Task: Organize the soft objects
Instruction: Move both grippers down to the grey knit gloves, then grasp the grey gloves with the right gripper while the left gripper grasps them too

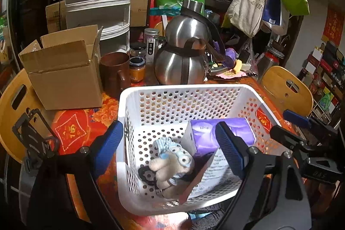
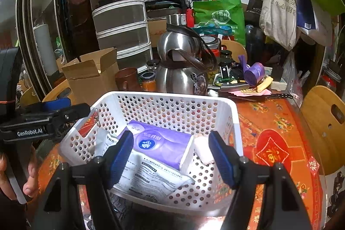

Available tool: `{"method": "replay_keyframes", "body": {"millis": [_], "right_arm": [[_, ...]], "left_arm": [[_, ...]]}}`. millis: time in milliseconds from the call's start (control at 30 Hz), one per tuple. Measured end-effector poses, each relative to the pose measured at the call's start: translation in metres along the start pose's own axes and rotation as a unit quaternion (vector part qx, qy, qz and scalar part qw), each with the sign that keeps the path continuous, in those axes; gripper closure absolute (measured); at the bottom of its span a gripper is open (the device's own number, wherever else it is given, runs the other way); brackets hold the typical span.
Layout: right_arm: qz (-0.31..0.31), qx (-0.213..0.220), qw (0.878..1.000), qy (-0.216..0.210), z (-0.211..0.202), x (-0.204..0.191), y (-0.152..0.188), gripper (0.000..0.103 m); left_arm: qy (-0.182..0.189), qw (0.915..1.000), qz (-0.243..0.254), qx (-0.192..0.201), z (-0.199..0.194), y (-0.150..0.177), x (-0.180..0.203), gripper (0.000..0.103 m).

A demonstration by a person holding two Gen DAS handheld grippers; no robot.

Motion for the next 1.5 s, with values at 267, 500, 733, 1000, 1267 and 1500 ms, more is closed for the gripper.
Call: {"method": "replay_keyframes", "body": {"millis": [267, 500, 733, 1000, 1267, 1500], "right_arm": [[0.000, 0.002, 1.000, -0.002, -0.009, 0.000, 0.007, 0.031], [0.004, 0.009, 1.000, -0.011, -0.031, 0.000, 0.021, 0.031], [0.012, 0.009, 1.000, -0.022, -0.080, 0.007, 0.083, 0.031], [0.021, -0.029, 0.999, -0.026, -0.072, 0.016, 0.138, 0.032], [0.033, -0.052, 0.998, -0.032, -0.047, 0.023, 0.143, 0.058], [0.022, -0.066, 0.997, -0.028, -0.038, 0.018, 0.151, 0.060]], "left_arm": [[0.001, 1.0000, 0.007, -0.004, -0.012, 0.015, 0.009, 0.017], [0.005, 0.9999, 0.009, -0.006, -0.046, 0.054, 0.018, 0.017], [0.023, 0.9983, -0.022, -0.050, -0.066, 0.136, 0.020, 0.017], [0.034, 0.9960, -0.024, -0.079, -0.037, 0.168, 0.027, 0.017], [0.050, 0.9926, -0.035, -0.106, -0.009, 0.178, 0.029, 0.017], [0.068, 0.9925, -0.017, -0.100, -0.006, 0.177, 0.040, 0.035]]}}
Point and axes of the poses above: each gripper's, at about its wrist camera, not at the fingertips, and z roughly the way its jaws point, x to its right, y to its underside, the point moved 1 cm from there along z, roughly the way its jaws point, and after that the axes turned 7 degrees about x, right-handed, at the moved point
